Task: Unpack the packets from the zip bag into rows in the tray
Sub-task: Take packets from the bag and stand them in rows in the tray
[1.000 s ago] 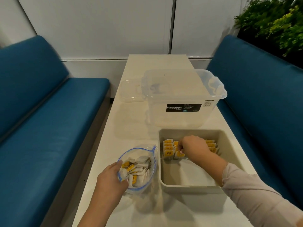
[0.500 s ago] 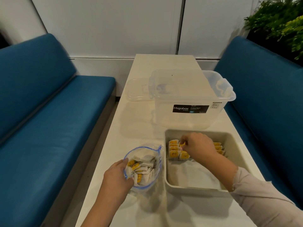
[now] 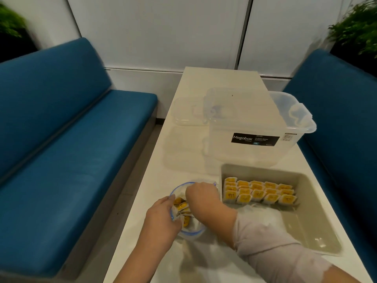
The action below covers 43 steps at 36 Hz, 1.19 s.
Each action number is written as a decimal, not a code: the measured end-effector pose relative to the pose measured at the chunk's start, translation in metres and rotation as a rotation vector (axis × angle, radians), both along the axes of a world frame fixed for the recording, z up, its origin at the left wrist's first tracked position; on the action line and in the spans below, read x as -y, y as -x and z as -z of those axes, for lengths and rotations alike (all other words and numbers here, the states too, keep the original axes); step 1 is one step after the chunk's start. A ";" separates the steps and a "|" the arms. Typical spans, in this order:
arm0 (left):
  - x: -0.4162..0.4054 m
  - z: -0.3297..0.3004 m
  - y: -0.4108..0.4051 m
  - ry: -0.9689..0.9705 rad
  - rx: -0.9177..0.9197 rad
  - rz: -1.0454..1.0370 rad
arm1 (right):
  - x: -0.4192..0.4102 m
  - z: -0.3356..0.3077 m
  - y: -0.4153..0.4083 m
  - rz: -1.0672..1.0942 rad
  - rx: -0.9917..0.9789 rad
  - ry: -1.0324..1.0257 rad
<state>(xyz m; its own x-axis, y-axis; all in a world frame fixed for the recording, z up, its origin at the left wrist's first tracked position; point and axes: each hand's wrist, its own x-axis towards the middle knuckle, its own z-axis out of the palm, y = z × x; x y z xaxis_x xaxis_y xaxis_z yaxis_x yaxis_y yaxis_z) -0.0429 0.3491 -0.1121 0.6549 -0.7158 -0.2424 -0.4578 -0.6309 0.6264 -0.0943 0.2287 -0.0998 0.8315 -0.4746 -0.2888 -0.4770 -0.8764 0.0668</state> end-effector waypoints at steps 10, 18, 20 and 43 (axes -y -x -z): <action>0.000 0.001 -0.001 -0.007 -0.018 0.000 | 0.000 0.011 -0.006 -0.014 -0.046 0.024; -0.001 0.000 -0.004 0.009 0.003 0.045 | 0.007 0.002 0.006 0.147 0.223 -0.086; -0.001 0.000 -0.005 0.006 0.017 0.054 | 0.010 0.000 0.008 0.229 0.306 -0.194; 0.002 -0.001 -0.003 0.046 -0.001 0.043 | -0.001 0.011 -0.001 -0.219 0.043 -0.053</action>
